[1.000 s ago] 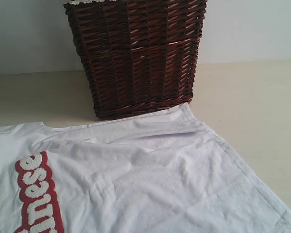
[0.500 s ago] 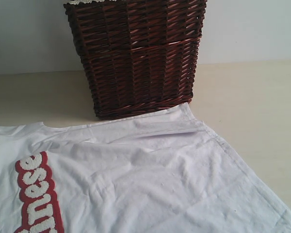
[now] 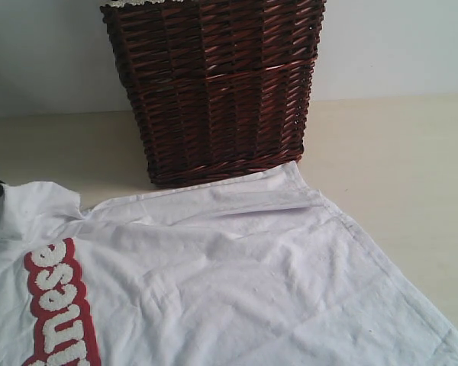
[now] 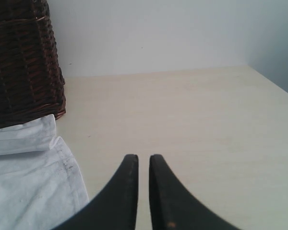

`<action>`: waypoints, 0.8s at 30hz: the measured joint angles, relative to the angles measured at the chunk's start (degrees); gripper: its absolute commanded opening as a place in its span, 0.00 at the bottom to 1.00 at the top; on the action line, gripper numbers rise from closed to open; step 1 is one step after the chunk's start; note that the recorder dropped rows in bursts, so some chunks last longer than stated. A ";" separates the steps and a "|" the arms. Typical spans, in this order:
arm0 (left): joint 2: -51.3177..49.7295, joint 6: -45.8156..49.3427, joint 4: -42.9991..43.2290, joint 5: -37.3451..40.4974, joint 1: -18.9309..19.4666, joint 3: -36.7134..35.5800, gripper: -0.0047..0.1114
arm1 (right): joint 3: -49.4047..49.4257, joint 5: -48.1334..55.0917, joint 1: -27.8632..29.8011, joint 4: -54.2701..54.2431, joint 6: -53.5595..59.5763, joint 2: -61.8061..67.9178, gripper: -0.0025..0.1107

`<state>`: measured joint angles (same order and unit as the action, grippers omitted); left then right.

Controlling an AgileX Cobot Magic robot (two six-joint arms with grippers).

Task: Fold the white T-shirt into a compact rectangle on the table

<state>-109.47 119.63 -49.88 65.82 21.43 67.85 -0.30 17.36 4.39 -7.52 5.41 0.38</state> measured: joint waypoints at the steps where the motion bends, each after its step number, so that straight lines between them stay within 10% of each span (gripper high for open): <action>1: 0.11 -0.40 0.74 1.48 -0.11 -0.11 0.04 | 0.00 0.00 0.00 0.00 0.00 0.00 0.12; 7: 0.18 -1.71 8.59 3.12 -0.75 -3.56 0.15 | 0.00 0.00 0.00 0.00 0.00 0.00 0.12; 13: 0.18 -1.71 12.54 3.35 -0.75 -9.40 0.54 | 0.00 0.00 0.00 0.00 0.00 0.00 0.12; 24: 7.31 -4.68 2.48 3.68 2.15 -6.47 0.56 | 0.00 0.00 0.00 0.00 0.00 0.00 0.12</action>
<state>-102.16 114.95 -47.40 69.51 23.58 61.38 -0.30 17.36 4.39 -7.52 5.41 0.38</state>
